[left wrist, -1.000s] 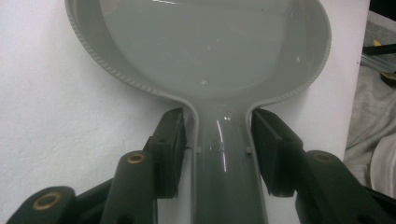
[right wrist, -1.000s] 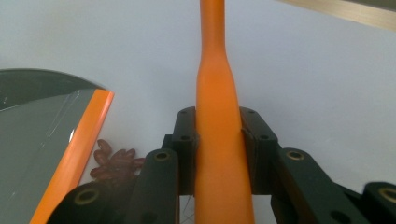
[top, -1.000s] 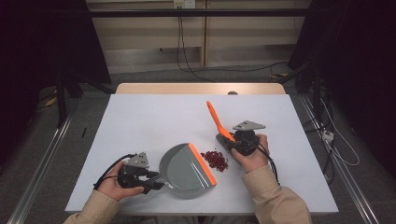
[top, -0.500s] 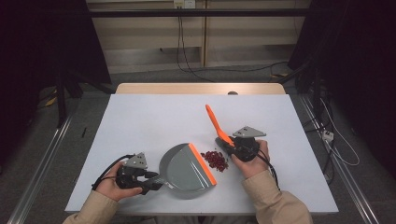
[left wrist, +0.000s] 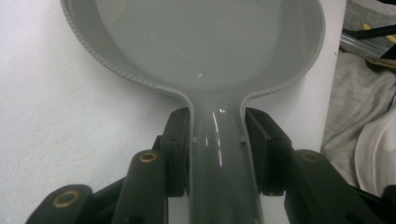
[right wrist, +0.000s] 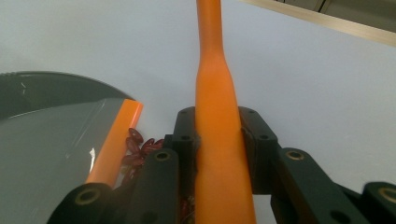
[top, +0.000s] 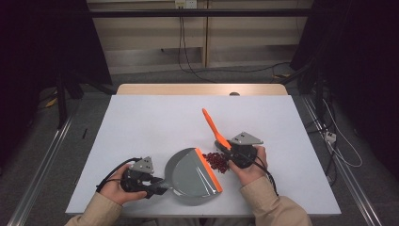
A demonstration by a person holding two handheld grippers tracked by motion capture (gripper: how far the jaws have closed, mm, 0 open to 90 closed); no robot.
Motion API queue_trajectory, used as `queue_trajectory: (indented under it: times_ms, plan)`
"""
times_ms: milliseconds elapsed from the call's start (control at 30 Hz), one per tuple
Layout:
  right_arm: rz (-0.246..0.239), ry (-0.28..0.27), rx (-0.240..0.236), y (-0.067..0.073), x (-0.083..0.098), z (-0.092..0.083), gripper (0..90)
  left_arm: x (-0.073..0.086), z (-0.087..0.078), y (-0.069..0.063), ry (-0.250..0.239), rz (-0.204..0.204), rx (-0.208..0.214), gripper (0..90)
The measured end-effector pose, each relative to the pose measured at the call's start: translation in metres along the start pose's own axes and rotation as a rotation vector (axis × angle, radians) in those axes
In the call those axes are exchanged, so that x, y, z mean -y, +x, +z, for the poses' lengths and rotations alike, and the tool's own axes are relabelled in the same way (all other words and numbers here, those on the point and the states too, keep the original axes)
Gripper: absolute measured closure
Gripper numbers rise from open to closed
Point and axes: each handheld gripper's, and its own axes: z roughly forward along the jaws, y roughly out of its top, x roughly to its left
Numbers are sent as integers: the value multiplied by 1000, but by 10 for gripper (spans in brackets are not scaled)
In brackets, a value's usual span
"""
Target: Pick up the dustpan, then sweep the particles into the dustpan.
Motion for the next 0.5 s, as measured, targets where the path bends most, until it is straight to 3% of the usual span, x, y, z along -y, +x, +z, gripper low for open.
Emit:
queue_trajectory:
  times_ms: [33, 300, 500]
  plan:
    - [2, -3, 4, 1, 0, 0, 709, -1, 0, -1, 7, 1, -23, 625]
    - [12, -7, 5, 6, 0, 1, 708, -3, 0, 0, 12, -3, 1, 625]
    - [27, -12, -1, 8, 0, 2, 707, -5, 1, 0, 16, -5, -4, 625]
